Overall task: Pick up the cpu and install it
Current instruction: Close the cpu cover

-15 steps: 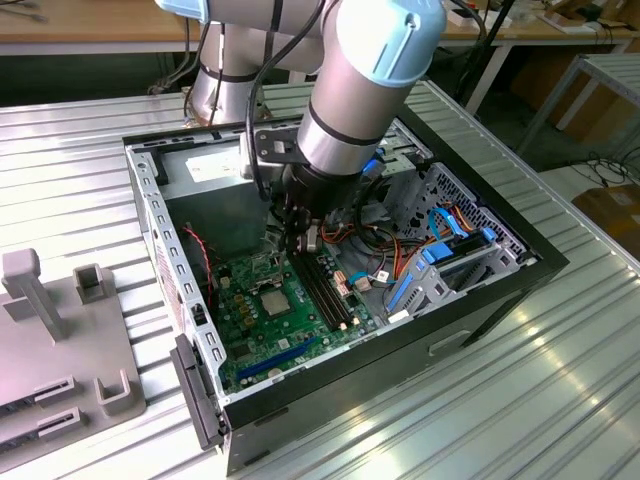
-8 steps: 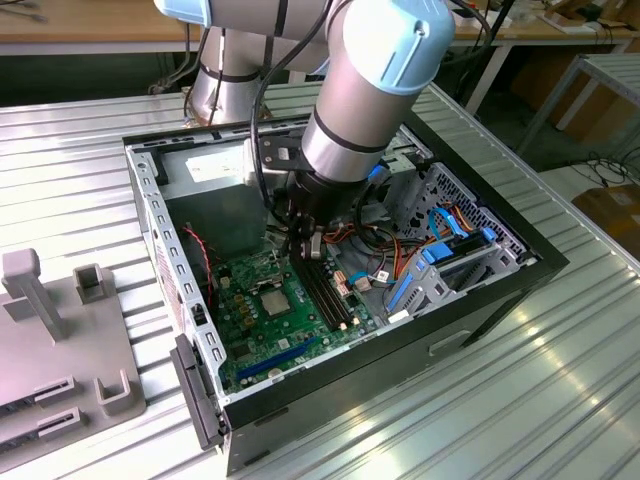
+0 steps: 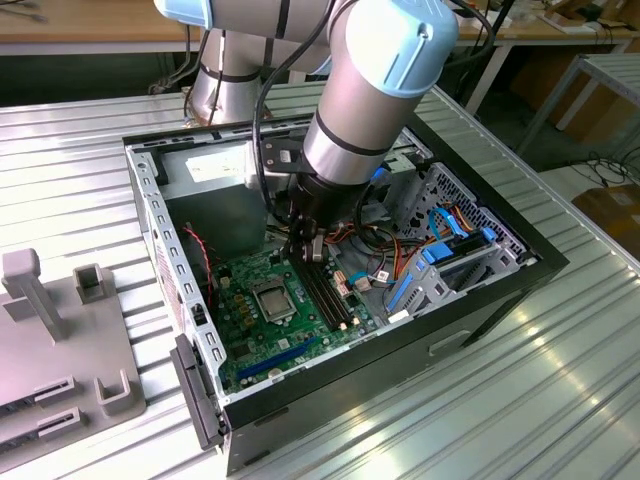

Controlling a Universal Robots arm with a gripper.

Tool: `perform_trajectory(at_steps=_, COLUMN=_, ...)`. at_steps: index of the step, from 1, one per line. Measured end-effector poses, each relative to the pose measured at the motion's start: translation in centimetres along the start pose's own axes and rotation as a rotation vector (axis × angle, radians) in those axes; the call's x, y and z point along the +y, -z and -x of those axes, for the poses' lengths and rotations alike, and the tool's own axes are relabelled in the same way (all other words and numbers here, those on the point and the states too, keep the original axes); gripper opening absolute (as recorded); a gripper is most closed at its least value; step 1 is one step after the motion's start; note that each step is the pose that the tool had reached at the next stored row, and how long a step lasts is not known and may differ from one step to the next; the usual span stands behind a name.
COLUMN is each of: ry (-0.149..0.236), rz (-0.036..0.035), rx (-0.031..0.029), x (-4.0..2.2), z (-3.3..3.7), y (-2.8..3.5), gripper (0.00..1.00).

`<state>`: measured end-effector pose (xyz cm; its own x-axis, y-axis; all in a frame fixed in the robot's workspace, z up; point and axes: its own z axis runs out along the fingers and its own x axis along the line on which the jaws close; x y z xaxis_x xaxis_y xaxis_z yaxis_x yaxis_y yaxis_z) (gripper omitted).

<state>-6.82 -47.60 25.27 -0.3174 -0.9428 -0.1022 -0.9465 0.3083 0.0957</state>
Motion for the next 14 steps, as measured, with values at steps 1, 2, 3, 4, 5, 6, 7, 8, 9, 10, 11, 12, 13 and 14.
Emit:
perform_trajectory(at_steps=1, ry=0.0, rz=0.0, rx=0.0001, x=-0.01, z=-0.04, y=0.01, gripper=0.11)
perform_trajectory(at_steps=2, ry=0.0, rz=-0.0001, rx=0.0, x=-0.02, z=-0.06, y=0.01, gripper=0.11)
perform_trajectory(at_steps=3, ry=0.0, rz=-0.0001, rx=0.0, x=-0.02, z=-0.06, y=0.01, gripper=0.11)
perform_trajectory(at_steps=4, ry=0.0, rz=-0.0001, rx=0.0, x=-0.02, z=-0.06, y=0.01, gripper=0.11)
perform_trajectory(at_steps=5, ry=0.0, rz=-0.0001, rx=0.0, x=-0.02, z=-0.07, y=0.01, gripper=0.11)
perform_trajectory(at_steps=6, ry=0.0, rz=0.0, rx=0.0001, x=-0.02, z=-0.07, y=0.01, gripper=0.11)
perform_trajectory(at_steps=7, ry=0.0, rz=0.0, rx=0.0, x=-0.02, z=-0.07, y=0.01, gripper=0.11)
perform_trajectory(at_steps=8, ry=0.0, rz=-0.0001, rx=0.0, x=-0.03, z=-0.07, y=0.01, gripper=0.11)
perform_trajectory(at_steps=9, ry=0.0, rz=0.0, rx=0.0, x=-0.02, z=-0.07, y=0.01, gripper=0.11)
perform_trajectory(at_steps=10, ry=0.0, rz=0.0, rx=-0.0001, x=-0.03, z=-0.07, y=0.01, gripper=0.11)
perform_trajectory(at_steps=11, ry=0.0, rz=0.0, rx=-0.0001, x=-0.03, z=-0.07, y=0.01, gripper=0.11)
perform_trajectory(at_steps=12, ry=0.0, rz=-0.0001, rx=0.0, x=-0.07, z=-0.06, y=0.01, gripper=0.11)
perform_trajectory(at_steps=13, ry=0.0, rz=0.0, rx=0.0001, x=-0.16, z=-0.04, y=0.02, gripper=0.11)
perform_trajectory(at_steps=14, ry=0.0, rz=-0.0001, rx=0.0, x=-0.37, z=0.04, y=0.03, gripper=0.11)
